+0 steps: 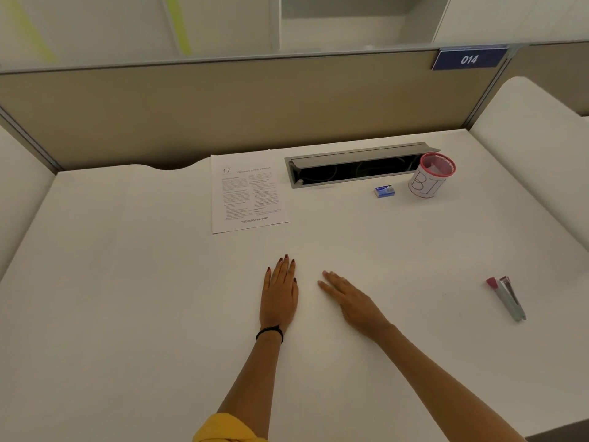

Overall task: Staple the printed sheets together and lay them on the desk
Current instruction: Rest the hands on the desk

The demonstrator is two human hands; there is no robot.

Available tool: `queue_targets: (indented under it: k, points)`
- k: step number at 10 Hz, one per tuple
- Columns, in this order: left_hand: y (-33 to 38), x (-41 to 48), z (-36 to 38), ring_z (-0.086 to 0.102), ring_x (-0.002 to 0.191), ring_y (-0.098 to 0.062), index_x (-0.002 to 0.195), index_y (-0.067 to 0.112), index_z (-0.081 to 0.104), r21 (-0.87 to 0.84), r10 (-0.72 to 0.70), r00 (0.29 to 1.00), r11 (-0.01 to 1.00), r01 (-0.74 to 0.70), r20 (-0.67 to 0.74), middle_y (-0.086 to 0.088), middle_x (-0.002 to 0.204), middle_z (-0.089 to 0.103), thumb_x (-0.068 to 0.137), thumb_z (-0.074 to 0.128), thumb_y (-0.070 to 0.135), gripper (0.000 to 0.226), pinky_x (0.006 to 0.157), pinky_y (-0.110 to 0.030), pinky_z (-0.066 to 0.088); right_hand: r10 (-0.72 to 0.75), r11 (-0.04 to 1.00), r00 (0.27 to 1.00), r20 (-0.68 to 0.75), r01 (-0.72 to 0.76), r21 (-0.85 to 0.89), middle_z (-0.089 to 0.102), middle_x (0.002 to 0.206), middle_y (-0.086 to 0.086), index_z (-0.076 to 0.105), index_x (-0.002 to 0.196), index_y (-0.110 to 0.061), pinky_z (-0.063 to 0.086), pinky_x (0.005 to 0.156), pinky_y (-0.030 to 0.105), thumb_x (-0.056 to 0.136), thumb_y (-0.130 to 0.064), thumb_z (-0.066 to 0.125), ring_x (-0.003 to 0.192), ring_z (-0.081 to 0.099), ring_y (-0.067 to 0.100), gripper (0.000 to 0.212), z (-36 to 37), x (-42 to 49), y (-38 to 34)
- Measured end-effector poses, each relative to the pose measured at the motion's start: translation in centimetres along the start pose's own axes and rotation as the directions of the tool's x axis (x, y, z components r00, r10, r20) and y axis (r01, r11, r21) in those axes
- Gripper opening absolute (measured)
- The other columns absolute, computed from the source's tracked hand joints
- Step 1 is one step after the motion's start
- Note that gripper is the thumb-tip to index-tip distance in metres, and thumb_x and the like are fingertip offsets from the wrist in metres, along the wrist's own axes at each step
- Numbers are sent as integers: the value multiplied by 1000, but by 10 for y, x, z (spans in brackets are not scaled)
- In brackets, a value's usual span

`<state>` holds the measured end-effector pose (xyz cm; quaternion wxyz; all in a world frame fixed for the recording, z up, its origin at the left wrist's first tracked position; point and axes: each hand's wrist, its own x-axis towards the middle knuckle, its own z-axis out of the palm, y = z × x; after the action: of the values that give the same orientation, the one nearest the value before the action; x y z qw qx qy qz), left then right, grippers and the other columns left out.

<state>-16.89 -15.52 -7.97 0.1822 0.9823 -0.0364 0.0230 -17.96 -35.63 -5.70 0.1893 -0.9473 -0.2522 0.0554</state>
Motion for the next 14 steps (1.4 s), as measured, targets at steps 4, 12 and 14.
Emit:
queue_targets:
  k: [4,12,14]
  points:
    - [0,-6,-3,23,140,-17,142,12,28,-46,26,1000,999,-27,-17,-4,151,27,89,5,32,60,115,-33,9,156,983,987,26,-158,98,37,148,1,37,140,-14,23,112,33,100,-16,30,138,29,17,41,-12,-55,-1]
    - [20,12,2,30,137,-22,139,12,33,-1,-17,1000,1000,17,15,-7,147,34,91,12,27,55,116,-34,13,178,982,984,1,-178,-66,56,89,8,56,84,-3,36,64,27,84,7,43,80,47,21,16,-49,-14,67]
    - [22,21,4,18,140,-14,143,16,23,-10,85,994,996,-85,62,1,152,20,92,11,27,53,113,-19,-10,548,735,837,-12,-474,484,67,79,9,70,77,2,42,59,6,77,8,58,72,58,18,14,-86,22,123]
